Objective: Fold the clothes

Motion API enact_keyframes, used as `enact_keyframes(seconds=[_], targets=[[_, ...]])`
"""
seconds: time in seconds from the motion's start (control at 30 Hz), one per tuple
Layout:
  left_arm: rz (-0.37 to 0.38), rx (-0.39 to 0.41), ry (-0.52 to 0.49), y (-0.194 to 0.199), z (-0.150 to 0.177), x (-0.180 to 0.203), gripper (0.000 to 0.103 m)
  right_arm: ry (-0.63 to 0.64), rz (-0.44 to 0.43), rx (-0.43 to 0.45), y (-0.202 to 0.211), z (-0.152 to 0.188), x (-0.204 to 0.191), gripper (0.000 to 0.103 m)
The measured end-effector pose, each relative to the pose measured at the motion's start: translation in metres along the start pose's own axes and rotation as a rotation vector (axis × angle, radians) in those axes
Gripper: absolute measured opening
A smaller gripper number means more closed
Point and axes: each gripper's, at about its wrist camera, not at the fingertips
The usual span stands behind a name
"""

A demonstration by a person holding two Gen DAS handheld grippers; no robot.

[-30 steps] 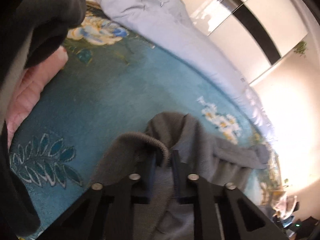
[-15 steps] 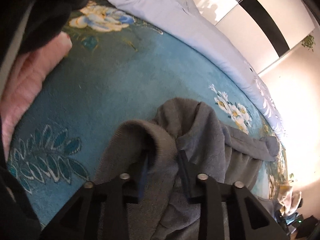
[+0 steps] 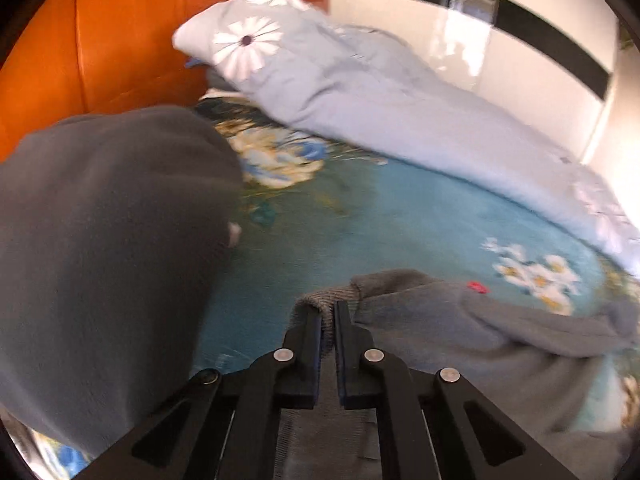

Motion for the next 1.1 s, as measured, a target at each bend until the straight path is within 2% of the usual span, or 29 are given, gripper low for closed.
enact_keyframes(seconds=[0.13, 0.17, 0.27, 0.3, 0.4, 0.43, 0.53, 0.6, 0.67, 0.73, 0.8, 0.9, 1.07, 1.1], targets=[[-0.128, -0.077, -0.032, -0.034, -0.001, 0.011, 0.008, -0.008, -0.009, -0.009, -0.003, -0.001, 0.001, 0.052], [-0.143, -0.086, -0.039, -0.039, -0.001, 0.015, 0.008, 0.001, -0.007, -0.010, -0.003, -0.003, -0.001, 0.052], [-0.124, -0.090, -0.038, -0.040, 0.001, 0.016, 0.013, 0.031, -0.004, 0.001, -0.001, -0.010, -0.007, 0.052], [-0.104, -0.107, -0.045, -0.036, 0.003, 0.017, 0.019, 0.043, -0.005, 0.011, 0.002, -0.014, -0.010, 0.052], [-0.042, -0.139, -0.070, -0.021, 0.011, 0.016, 0.049, 0.080, -0.017, 0.047, 0.009, -0.031, -0.018, 0.052], [-0.036, -0.138, -0.076, -0.014, 0.018, 0.015, 0.050, 0.094, -0.012, 0.060, 0.011, -0.038, -0.022, 0.052], [-0.058, -0.100, -0.088, 0.008, 0.041, 0.015, 0.051, 0.150, 0.020, 0.094, 0.015, -0.053, -0.039, 0.052], [-0.088, -0.057, -0.093, 0.023, 0.055, 0.018, 0.061, 0.205, 0.043, 0.111, 0.016, -0.059, -0.054, 0.052], [-0.094, -0.020, -0.107, 0.034, 0.063, 0.020, 0.063, 0.253, 0.080, 0.123, 0.015, -0.064, -0.068, 0.052], [-0.108, 0.017, -0.110, 0.043, 0.066, 0.020, 0.067, 0.289, 0.115, 0.133, 0.014, -0.067, -0.080, 0.052], [-0.169, 0.041, -0.097, 0.047, 0.063, 0.018, 0.067, 0.326, 0.151, 0.148, 0.014, -0.067, -0.091, 0.052], [-0.189, 0.061, -0.047, 0.058, 0.062, 0.013, 0.068, 0.380, 0.222, 0.182, 0.016, -0.063, -0.106, 0.052], [-0.150, 0.092, -0.018, 0.075, 0.068, 0.028, 0.068, 0.434, 0.299, 0.236, 0.022, -0.059, -0.120, 0.052], [-0.123, 0.099, -0.026, 0.077, 0.070, 0.036, 0.068, 0.438, 0.307, 0.242, 0.022, -0.060, -0.120, 0.052]])
Point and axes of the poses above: each gripper's, at about its wrist camera, not at the fingertips, and y roughly against the way its jaws point, x to its right, z to its underside, and after that the axes turned 15 degrees about -x, right-handed
